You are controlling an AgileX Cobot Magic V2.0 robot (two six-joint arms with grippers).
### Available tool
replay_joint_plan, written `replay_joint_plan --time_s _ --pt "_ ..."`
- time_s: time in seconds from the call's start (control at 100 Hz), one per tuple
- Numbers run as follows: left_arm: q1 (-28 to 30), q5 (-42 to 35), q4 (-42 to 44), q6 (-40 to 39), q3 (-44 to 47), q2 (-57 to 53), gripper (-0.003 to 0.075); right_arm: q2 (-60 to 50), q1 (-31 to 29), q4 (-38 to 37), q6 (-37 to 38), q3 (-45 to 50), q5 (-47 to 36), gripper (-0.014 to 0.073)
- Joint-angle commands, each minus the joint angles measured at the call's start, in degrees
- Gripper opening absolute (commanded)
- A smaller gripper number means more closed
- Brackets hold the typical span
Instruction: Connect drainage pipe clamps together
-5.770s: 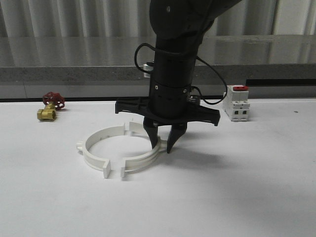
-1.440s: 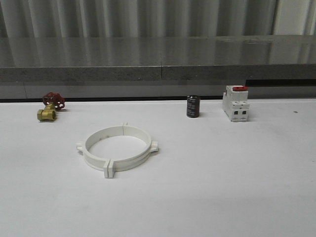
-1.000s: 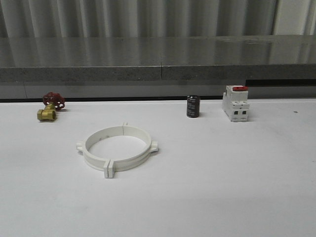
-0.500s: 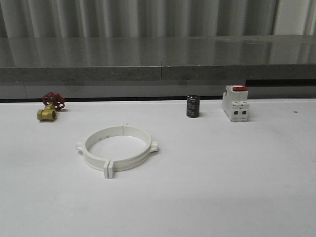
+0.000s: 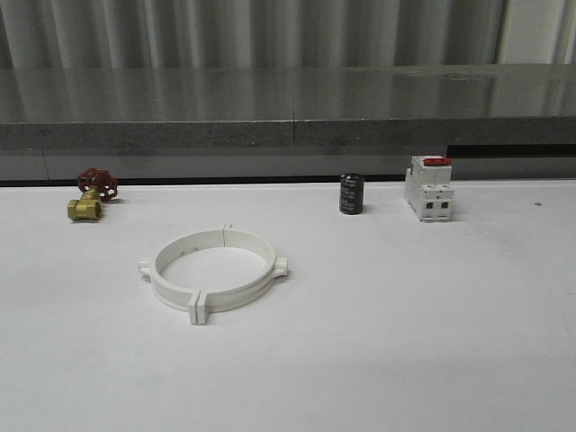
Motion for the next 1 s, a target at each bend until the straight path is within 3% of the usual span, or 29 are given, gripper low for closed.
replay_joint_plan --time_s 0.0,0.99 --pt "0.1 -4.0 -0.8 -0.1 -1.5 0.4 -0.0021 -1.1 -0.3 0.7 0.1 -0.9 -4.9 -0.0067" --pt "0.1 -4.0 -0.8 -0.1 -1.5 0.4 -0.0021 -1.1 -0.3 0.6 0.1 -0.9 -5.6 -0.0067"
